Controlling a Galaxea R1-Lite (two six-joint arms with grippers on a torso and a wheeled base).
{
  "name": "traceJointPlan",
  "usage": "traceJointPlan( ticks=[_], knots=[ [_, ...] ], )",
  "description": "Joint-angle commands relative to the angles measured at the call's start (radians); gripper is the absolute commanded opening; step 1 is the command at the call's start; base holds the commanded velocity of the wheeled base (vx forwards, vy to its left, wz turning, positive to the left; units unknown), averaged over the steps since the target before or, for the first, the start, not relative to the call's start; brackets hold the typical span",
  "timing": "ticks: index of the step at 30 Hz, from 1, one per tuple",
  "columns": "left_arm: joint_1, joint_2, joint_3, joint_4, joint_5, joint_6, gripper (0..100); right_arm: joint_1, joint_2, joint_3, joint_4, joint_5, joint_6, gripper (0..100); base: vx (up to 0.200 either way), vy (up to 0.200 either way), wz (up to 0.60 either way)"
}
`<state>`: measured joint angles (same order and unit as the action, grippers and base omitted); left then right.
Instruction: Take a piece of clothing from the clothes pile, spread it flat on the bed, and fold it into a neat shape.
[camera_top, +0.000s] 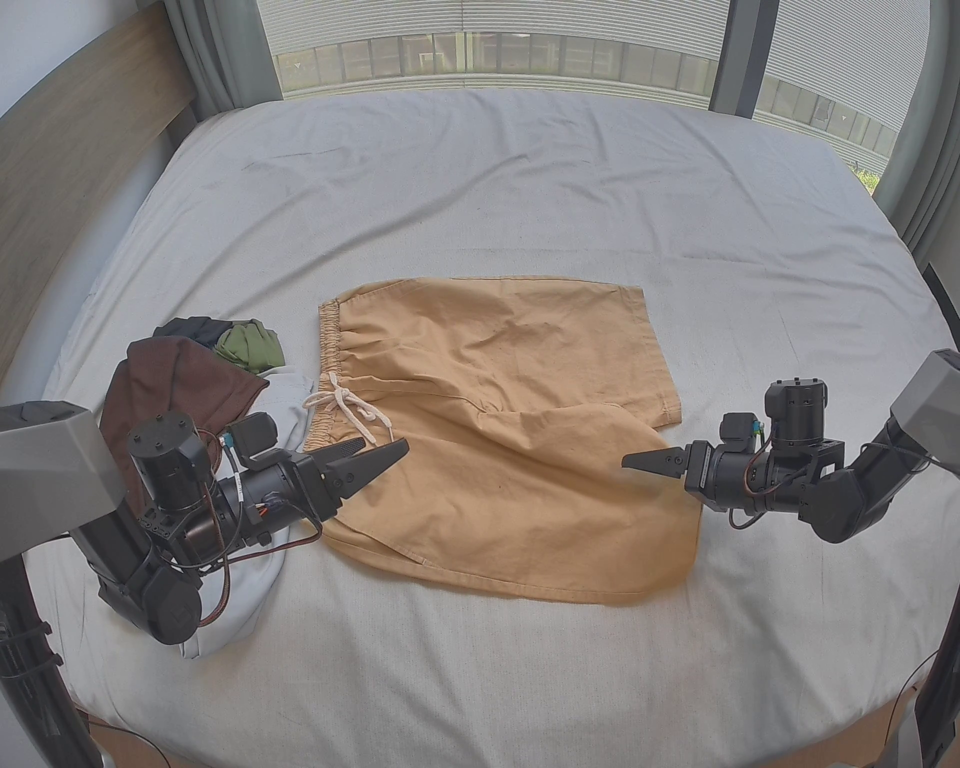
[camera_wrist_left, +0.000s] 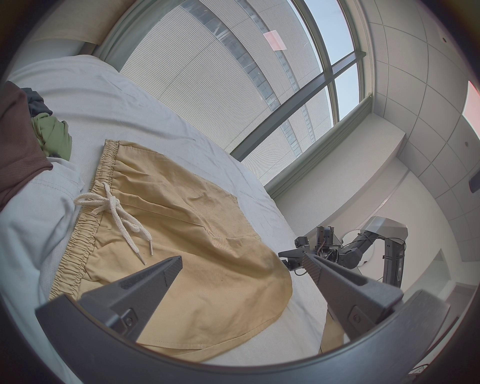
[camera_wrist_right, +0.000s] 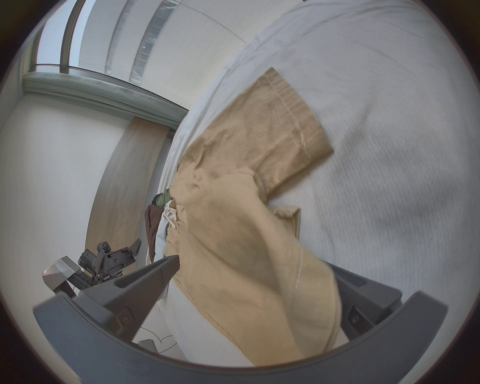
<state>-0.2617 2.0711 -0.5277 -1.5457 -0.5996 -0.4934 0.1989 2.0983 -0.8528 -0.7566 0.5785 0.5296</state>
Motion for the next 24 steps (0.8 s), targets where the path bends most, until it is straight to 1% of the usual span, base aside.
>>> traceJointPlan(
  ticks=[1, 2, 8, 11, 12, 15, 17, 24],
  knots=[
    [0.001, 0.000, 0.000, -0.001, 0.000, -0.001, 100, 0.005, 0.003, 0.001, 0.029, 0.003, -0.002, 100, 0.000, 0.000, 0.00],
    [0.001, 0.000, 0.000, 0.001, 0.000, -0.001, 100, 0.008, 0.002, 0.001, 0.043, 0.007, -0.002, 100, 0.000, 0.000, 0.00],
    [-0.001, 0.001, 0.000, -0.001, 0.000, -0.001, 100, 0.007, -0.006, -0.020, 0.010, 0.049, 0.015, 100, 0.000, 0.000, 0.00],
    [-0.001, 0.003, 0.000, -0.001, 0.000, -0.001, 100, 0.002, -0.007, -0.025, -0.053, 0.050, 0.069, 100, 0.000, 0.000, 0.00],
    [-0.002, 0.004, 0.000, -0.001, 0.000, -0.001, 100, 0.000, -0.006, -0.025, -0.101, 0.050, 0.113, 100, 0.000, 0.000, 0.00],
    [-0.002, 0.004, 0.002, -0.001, 0.000, -0.001, 100, -0.003, 0.000, -0.023, -0.198, 0.050, 0.179, 100, 0.000, 0.000, 0.00],
    [-0.002, 0.004, 0.000, -0.001, 0.000, -0.001, 100, -0.007, 0.000, -0.023, -0.237, 0.050, 0.187, 100, 0.000, 0.000, 0.00],
    [-0.002, 0.006, 0.000, 0.001, 0.000, -0.001, 100, -0.038, 0.000, -0.045, -0.234, 0.050, 0.188, 100, 0.000, 0.000, 0.00]
  ],
)
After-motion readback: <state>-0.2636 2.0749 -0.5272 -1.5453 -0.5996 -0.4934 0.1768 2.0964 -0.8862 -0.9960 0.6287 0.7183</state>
